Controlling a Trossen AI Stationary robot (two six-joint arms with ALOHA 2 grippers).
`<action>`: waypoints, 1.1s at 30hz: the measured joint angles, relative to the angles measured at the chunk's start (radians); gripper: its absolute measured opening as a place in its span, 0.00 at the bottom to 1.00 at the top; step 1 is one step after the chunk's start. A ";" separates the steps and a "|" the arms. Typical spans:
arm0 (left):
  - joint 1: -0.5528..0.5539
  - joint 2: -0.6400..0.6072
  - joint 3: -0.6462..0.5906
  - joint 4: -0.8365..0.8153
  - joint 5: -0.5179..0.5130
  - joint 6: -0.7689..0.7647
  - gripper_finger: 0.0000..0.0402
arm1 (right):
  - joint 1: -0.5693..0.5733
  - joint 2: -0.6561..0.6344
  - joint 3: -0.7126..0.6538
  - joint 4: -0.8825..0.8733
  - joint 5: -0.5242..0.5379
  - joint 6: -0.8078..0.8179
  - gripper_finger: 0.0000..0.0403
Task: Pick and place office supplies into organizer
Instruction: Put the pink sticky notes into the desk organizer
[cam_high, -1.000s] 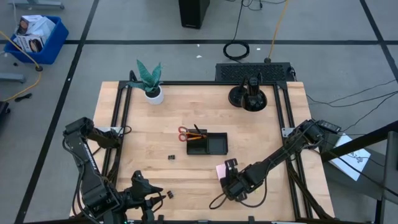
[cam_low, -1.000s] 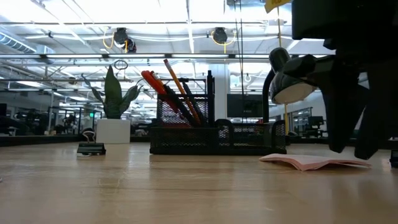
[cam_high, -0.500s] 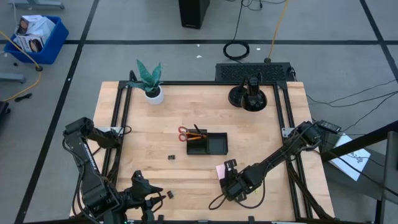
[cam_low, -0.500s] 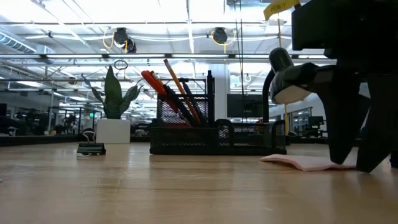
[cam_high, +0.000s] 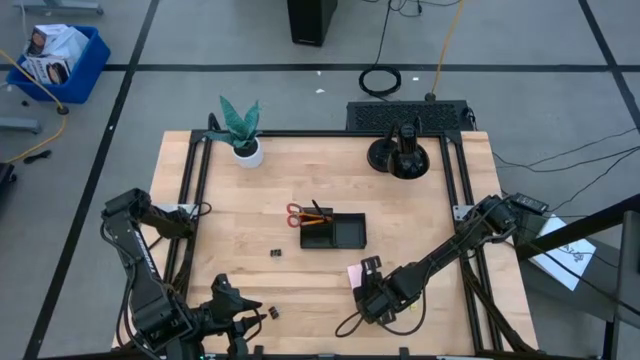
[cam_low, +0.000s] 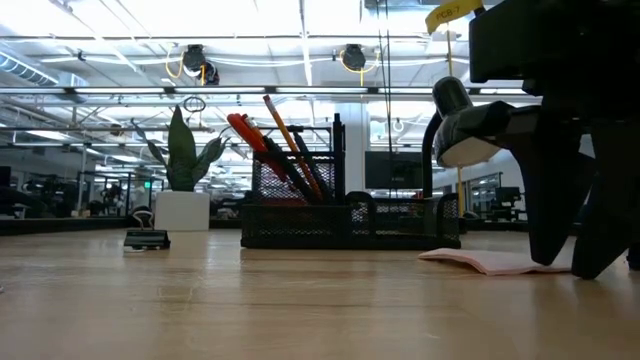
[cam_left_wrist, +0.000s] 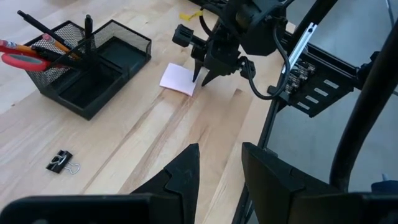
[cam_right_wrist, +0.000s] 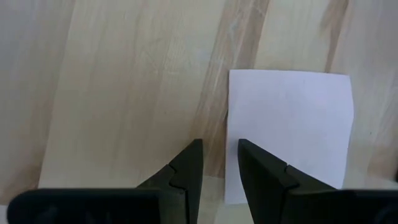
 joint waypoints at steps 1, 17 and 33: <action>0.000 0.000 0.000 0.000 0.000 0.000 0.31 | 0.000 0.000 0.000 -0.003 0.001 0.001 0.23; 0.000 0.000 0.000 0.000 0.000 0.019 0.31 | 0.000 0.001 -0.001 -0.021 0.052 0.006 0.23; 0.000 0.000 0.000 0.000 -0.002 0.026 0.31 | -0.001 0.002 -0.002 -0.052 0.125 0.006 0.23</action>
